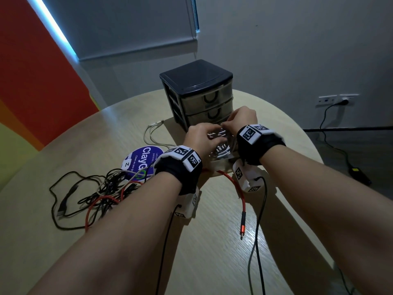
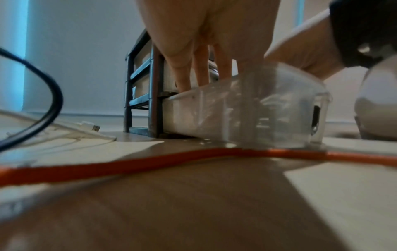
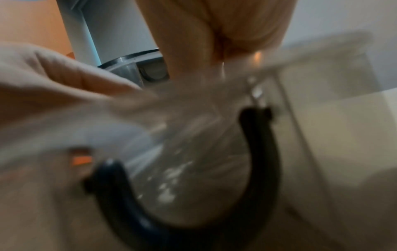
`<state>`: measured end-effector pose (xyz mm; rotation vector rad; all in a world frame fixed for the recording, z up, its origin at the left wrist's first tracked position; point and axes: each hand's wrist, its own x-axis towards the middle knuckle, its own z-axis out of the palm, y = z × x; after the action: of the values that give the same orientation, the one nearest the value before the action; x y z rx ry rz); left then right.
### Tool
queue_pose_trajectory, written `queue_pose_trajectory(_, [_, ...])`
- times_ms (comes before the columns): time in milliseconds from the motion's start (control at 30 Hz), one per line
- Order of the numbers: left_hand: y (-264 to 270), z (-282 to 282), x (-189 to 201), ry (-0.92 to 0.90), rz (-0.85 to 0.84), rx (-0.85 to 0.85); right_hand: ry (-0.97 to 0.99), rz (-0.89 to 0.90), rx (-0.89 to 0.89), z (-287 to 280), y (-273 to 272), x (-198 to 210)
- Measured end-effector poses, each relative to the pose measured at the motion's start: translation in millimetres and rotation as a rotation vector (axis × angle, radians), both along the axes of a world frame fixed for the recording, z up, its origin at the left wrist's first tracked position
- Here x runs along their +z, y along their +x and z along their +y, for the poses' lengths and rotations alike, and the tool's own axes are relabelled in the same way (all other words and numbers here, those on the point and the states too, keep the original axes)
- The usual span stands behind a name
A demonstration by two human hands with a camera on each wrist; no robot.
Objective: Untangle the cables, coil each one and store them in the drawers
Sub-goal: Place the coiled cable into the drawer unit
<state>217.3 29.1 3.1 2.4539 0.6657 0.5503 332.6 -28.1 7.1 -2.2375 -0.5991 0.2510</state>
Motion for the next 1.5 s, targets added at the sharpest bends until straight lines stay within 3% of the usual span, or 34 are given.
queue_pose_trajectory(267, [6,3,1,0.243,0.181,-0.059,0.094,0.007,0.024,-12,1,3])
queue_pose_trajectory(400, [8,1,4,0.29,0.315,-0.034,0.059,-0.034,0.003,-19,4,3])
queue_pose_trajectory(633, [11,0,5,0.343,0.404,-0.024,-0.024,0.002,0.024,-28,7,1])
queue_pose_trajectory(900, [19,0,-1,0.371,0.438,0.026,-0.013,-0.057,0.117,-24,-3,-1])
queue_pose_trajectory(1200, [21,5,-8,0.369,0.339,0.003,-0.062,0.028,0.259,-32,-8,1])
queue_pose_trajectory(1500, [24,4,-2,0.409,0.36,0.071,-0.123,0.049,0.26,-31,-9,1])
